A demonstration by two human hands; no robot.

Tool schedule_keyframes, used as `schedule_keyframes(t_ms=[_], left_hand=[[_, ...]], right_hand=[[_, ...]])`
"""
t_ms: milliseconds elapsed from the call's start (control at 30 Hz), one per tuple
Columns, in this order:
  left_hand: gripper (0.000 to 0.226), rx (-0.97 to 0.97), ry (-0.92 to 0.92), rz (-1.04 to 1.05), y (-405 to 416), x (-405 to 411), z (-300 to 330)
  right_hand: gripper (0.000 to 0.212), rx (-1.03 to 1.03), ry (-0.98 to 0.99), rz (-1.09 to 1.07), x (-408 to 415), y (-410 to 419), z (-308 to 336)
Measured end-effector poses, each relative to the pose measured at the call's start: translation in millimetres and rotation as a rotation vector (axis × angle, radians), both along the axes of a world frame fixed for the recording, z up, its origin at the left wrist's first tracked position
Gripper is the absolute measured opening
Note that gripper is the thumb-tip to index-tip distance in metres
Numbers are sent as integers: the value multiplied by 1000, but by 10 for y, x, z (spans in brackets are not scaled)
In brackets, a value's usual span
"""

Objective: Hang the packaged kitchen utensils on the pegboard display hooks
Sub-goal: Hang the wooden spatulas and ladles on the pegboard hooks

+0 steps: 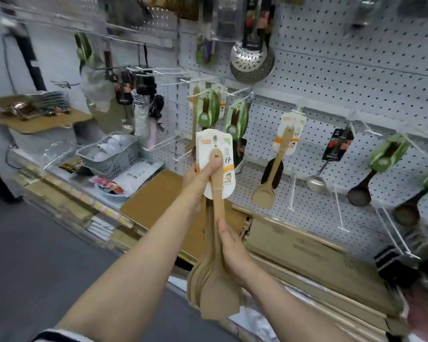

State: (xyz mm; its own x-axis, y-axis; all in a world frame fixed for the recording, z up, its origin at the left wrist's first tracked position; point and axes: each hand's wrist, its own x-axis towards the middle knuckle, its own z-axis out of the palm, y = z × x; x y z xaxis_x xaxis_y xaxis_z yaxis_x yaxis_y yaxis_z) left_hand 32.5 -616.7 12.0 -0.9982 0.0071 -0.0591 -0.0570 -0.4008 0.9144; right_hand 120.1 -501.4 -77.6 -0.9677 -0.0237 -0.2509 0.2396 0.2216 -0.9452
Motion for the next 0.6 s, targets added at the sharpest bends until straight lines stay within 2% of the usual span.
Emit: schedule_keyframes(t_ms=[100,200,300,333,433,467,567,600], left_hand=[[39,22,-2,79,-711,-103,3],[40,26,-21,169,-1578,-231,10],[39,34,-17,254,-2443,-358,19],[36,42,-15,283,-2719,-399,13],[39,28,-22,371,-3498,-497,38],[41,17,-27,392,-3738,-531,27],[36,11,-45,440,-4415,-647,32],[40,7,-55,454,-4623,-693,22]], right_hand=[[104,15,14,63,-186,-650,59],[115,34,8,139,-393,-1476,68],[112,23,8,180,-594,-2347,93],[107,22,14,207,-638,-2620,147],[69,38,20,299,-795,-3387,242],[68,32,16,327,-846,-3622,243],[96,-34,5,344,-1017,-4292,191],[98,-37,13,364,-1076,-4497,169]])
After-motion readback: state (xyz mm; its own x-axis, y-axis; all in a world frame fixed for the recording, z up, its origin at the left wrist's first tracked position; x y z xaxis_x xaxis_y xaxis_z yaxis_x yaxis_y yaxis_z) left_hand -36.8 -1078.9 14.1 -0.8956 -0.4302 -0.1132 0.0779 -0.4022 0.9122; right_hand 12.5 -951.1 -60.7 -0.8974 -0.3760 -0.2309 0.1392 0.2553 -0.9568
